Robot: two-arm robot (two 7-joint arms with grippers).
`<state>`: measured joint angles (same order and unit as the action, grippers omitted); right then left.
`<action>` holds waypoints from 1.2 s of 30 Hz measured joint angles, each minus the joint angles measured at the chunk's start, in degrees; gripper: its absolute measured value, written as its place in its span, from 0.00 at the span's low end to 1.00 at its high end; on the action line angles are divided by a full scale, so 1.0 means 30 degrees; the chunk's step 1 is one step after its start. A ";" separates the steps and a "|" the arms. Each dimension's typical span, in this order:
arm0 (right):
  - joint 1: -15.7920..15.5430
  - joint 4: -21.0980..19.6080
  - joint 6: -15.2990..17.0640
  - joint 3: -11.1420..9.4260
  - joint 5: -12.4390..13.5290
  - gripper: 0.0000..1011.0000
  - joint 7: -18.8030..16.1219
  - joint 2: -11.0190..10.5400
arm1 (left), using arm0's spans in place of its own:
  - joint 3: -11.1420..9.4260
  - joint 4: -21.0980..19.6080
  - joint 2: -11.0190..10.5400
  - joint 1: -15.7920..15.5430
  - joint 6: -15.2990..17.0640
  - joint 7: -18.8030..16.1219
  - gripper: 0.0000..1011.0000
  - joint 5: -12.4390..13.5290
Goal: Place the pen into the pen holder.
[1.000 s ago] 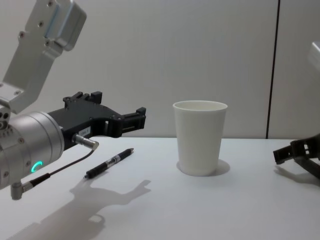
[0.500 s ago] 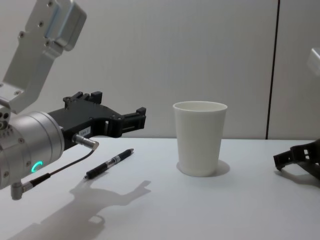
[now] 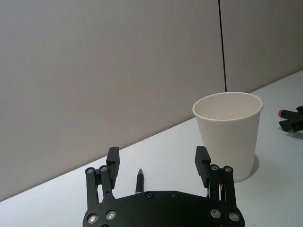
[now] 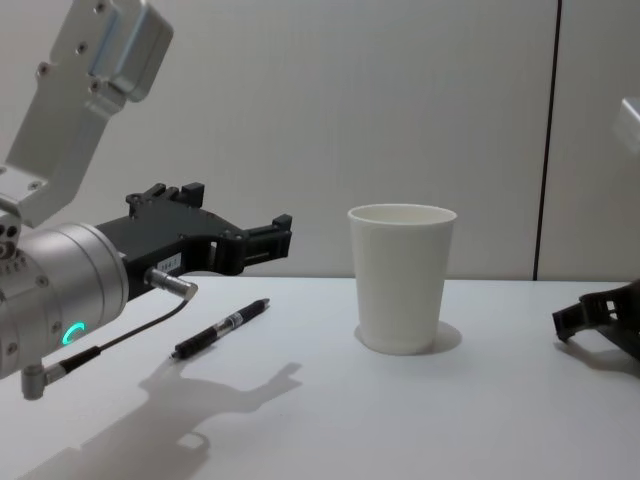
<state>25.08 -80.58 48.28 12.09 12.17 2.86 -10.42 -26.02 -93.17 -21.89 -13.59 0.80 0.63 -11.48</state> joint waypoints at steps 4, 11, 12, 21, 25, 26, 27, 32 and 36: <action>-0.0005 0.0015 -0.0003 -0.0006 -0.0015 0.77 -0.0001 0.0005 | 0.0000 0.0000 0.0000 0.0001 0.0000 0.0000 0.99 0.0000; -0.0013 0.0034 -0.0005 -0.0006 -0.0023 0.73 -0.0002 0.0004 | 0.0000 -0.0001 0.0000 0.0000 0.0000 -0.0001 0.99 0.0000; -0.0014 0.0037 -0.0005 -0.0006 -0.0026 0.72 -0.0002 0.0004 | -0.0001 -0.0001 0.0000 0.0000 0.0000 -0.0001 0.99 0.0000; -0.0025 0.0047 -0.0007 -0.0006 -0.0039 0.66 -0.0001 0.0003 | 0.0000 -0.0001 0.0000 0.0000 0.0000 -0.0001 0.99 -0.0001; -0.0029 0.0052 -0.0009 -0.0005 -0.0044 0.64 0.0000 0.0004 | 0.0000 0.0000 0.0000 0.0000 0.0000 -0.0001 0.99 -0.0001; -0.0029 0.0054 -0.0008 -0.0006 -0.0045 0.63 0.0000 0.0004 | 0.0000 -0.0001 -0.0001 0.0001 0.0000 -0.0001 0.99 0.0000; -0.0029 0.0055 -0.0008 -0.0005 -0.0045 0.63 0.0000 0.0004 | 0.0000 -0.0001 0.0000 0.0000 0.0000 0.0000 0.99 0.0000; -0.0030 0.0063 -0.0009 -0.0005 -0.0046 0.59 0.0002 0.0004 | 0.0000 0.0000 0.0000 -0.0001 0.0000 0.0000 0.99 0.0000; -0.0030 0.0068 -0.0009 -0.0005 -0.0046 0.57 0.0002 0.0004 | -0.0001 0.0000 0.0000 0.0000 0.0000 -0.0001 0.99 -0.0001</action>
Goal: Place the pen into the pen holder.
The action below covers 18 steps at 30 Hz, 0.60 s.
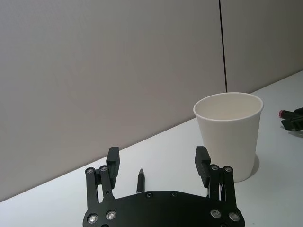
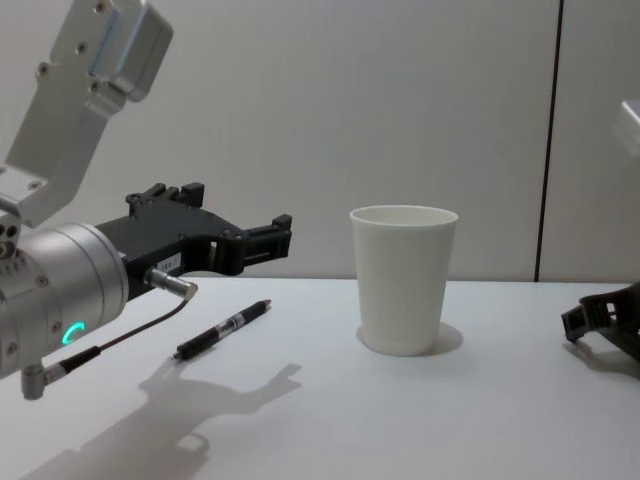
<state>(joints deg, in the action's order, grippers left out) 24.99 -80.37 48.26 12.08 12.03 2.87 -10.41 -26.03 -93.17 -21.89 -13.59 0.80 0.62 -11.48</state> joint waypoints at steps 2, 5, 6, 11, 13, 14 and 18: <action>0.0000 0.0002 0.0000 -0.0001 -0.0002 0.55 0.0000 -0.0001 | 0.0001 0.0000 0.0000 0.0000 0.0000 0.0000 0.99 0.0000; 0.0001 0.0004 0.0000 0.0000 -0.0001 0.53 -0.0001 -0.0001 | 0.0001 0.0000 0.0001 0.0000 0.0000 0.0000 0.99 0.0000; 0.0000 0.0005 0.0000 0.0001 -0.0001 0.53 0.0000 0.0000 | 0.0000 -0.0001 -0.0001 -0.0001 0.0000 0.0000 0.99 0.0000; 0.0001 0.0005 0.0000 0.0000 -0.0001 0.49 0.0000 0.0000 | 0.0001 0.0000 0.0000 0.0000 -0.0001 0.0001 0.99 0.0001; 0.0001 0.0006 0.0000 0.0000 -0.0002 0.48 0.0000 -0.0001 | 0.0001 -0.0001 0.0000 0.0000 0.0000 0.0001 0.99 0.0001; 0.0000 0.0005 0.0000 0.0000 -0.0001 0.48 0.0001 -0.0001 | 0.0000 0.0000 -0.0001 0.0000 0.0000 0.0000 0.99 0.0001; 0.0000 0.0004 0.0000 0.0000 -0.0002 0.45 0.0001 -0.0001 | 0.0000 0.0000 -0.0001 0.0000 0.0000 0.0000 0.99 0.0000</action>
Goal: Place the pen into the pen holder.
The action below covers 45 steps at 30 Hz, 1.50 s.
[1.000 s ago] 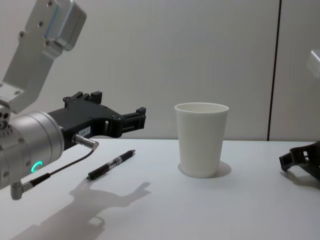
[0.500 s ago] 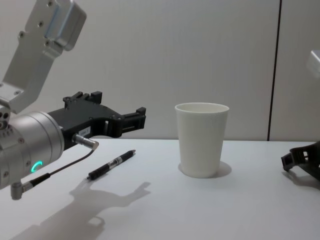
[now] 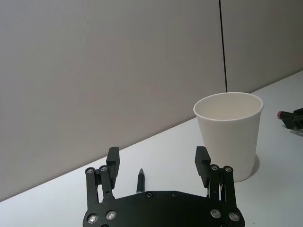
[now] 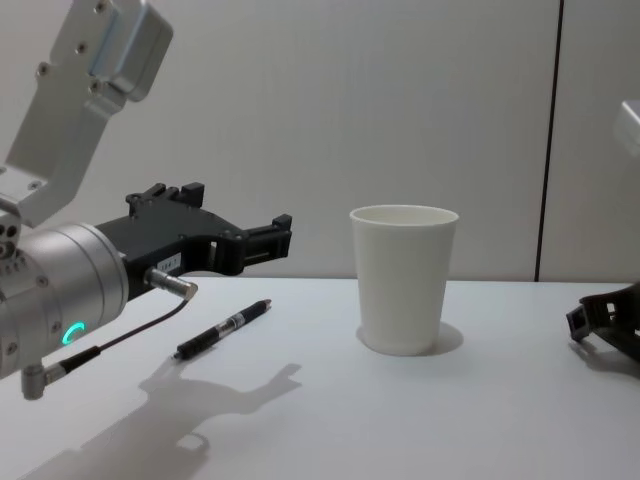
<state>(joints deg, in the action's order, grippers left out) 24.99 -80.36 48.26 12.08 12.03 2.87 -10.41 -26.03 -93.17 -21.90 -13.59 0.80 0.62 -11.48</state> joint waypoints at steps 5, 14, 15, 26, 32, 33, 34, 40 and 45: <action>0.0001 0.0002 0.0001 0.0000 -0.0001 0.41 0.0000 -0.0001 | 0.0001 -0.0001 0.0000 0.0000 0.0000 0.0000 0.99 0.0002; 0.0000 0.0001 0.0005 -0.0001 -0.0001 0.36 0.0001 -0.0001 | 0.0000 0.0000 0.0000 0.0001 0.0000 0.0000 0.99 0.0000; -0.0001 0.0001 0.0007 0.0000 -0.0002 0.35 0.0001 -0.0001 | 0.0000 -0.0001 0.0001 0.0000 0.0000 0.0000 0.99 0.0001; -0.0003 0.0001 0.0015 -0.0001 -0.0003 0.28 0.0002 -0.0001 | 0.0001 0.0000 0.0001 0.0000 0.0000 0.0000 0.99 0.0001; -0.0006 0.0001 0.0015 -0.0001 -0.0004 0.25 0.0002 0.0005 | 0.0001 0.0000 0.0001 0.0000 0.0000 0.0000 0.99 0.0001; -0.0006 0.0002 0.0015 -0.0001 -0.0004 0.25 0.0002 0.0010 | 0.0001 0.0000 0.0001 0.0000 0.0000 0.0000 0.99 0.0001; -0.0004 0.0002 0.0012 0.0001 -0.0006 0.24 0.0003 0.0023 | 0.0001 -0.0001 0.0000 0.0000 0.0001 0.0001 0.99 0.0000; 0.0045 0.0064 -0.0387 0.0042 -0.0121 0.21 0.0021 0.0177 | 0.0000 -0.0001 0.0001 0.0001 0.0000 0.0000 0.99 0.0000; 0.0236 0.0076 -0.1150 0.0086 -0.0255 0.20 0.0086 0.0406 | 0.0000 0.0000 0.0000 0.0000 0.0000 0.0001 0.99 0.0000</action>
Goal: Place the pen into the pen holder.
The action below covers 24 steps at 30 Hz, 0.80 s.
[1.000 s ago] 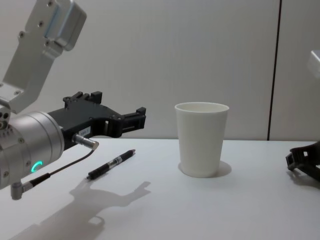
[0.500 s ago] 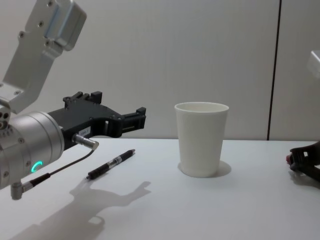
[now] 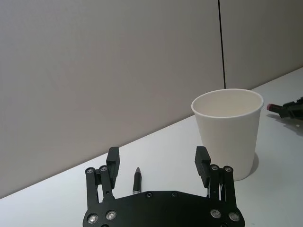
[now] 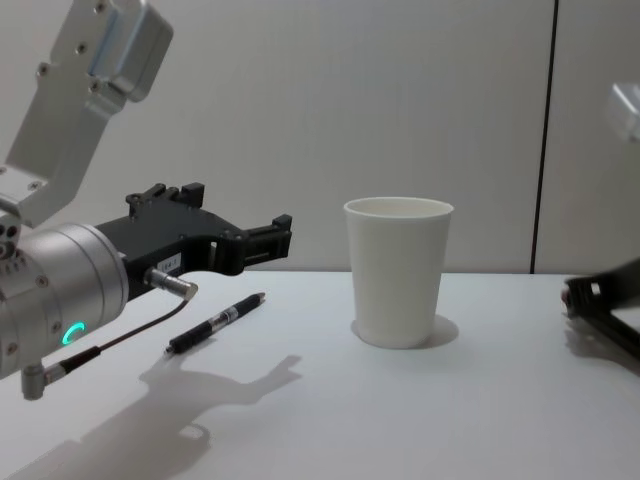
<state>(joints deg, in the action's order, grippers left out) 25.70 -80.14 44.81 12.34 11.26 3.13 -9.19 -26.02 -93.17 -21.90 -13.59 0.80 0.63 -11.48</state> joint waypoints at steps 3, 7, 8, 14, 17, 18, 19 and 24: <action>0.0185 -0.0001 -0.0548 0.0015 -0.0089 0.20 0.0072 0.0190 | 0.0000 0.0000 0.0000 0.0000 0.0000 0.0000 0.99 0.0001; 0.0395 -0.0010 -0.1267 0.0017 -0.0210 0.20 0.0143 0.0391 | 0.0000 -0.0001 0.0000 0.0000 0.0000 0.0000 0.99 0.0000; 0.0436 -0.0017 -0.1414 0.0014 -0.0228 0.20 0.0158 0.0429 | 0.0000 -0.0001 0.0000 0.0000 0.0000 0.0000 0.99 0.0000; 0.0735 -0.0143 -0.2647 -0.0063 -0.0379 0.20 0.0270 0.0726 | 0.0000 0.0000 0.0000 0.0000 0.0000 0.0000 0.99 0.0000; 0.0838 -0.0249 -0.3337 -0.0131 -0.0440 0.20 0.0289 0.0855 | 0.0001 0.0000 0.0000 0.0000 0.0000 -0.0001 0.99 0.0000; 0.0860 -0.0276 -0.3576 -0.0145 -0.0456 0.20 0.0291 0.0882 | 0.0000 0.0000 0.0000 0.0000 0.0000 0.0000 0.99 0.0001; 0.0901 -0.0332 -0.3906 -0.0175 -0.0482 0.20 0.0293 0.0942 | 0.0000 0.0000 0.0000 0.0000 0.0000 0.0000 0.99 0.0001; 0.1017 -0.0506 -0.5007 -0.0288 -0.0531 0.20 0.0291 0.1106 | 0.0001 -0.0001 0.0000 0.0000 0.0000 -0.0001 0.99 0.0000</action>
<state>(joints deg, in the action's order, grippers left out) 28.75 -81.65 29.79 11.47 9.67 4.00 -5.87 -26.02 -93.18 -21.89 -13.59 0.80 0.62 -11.48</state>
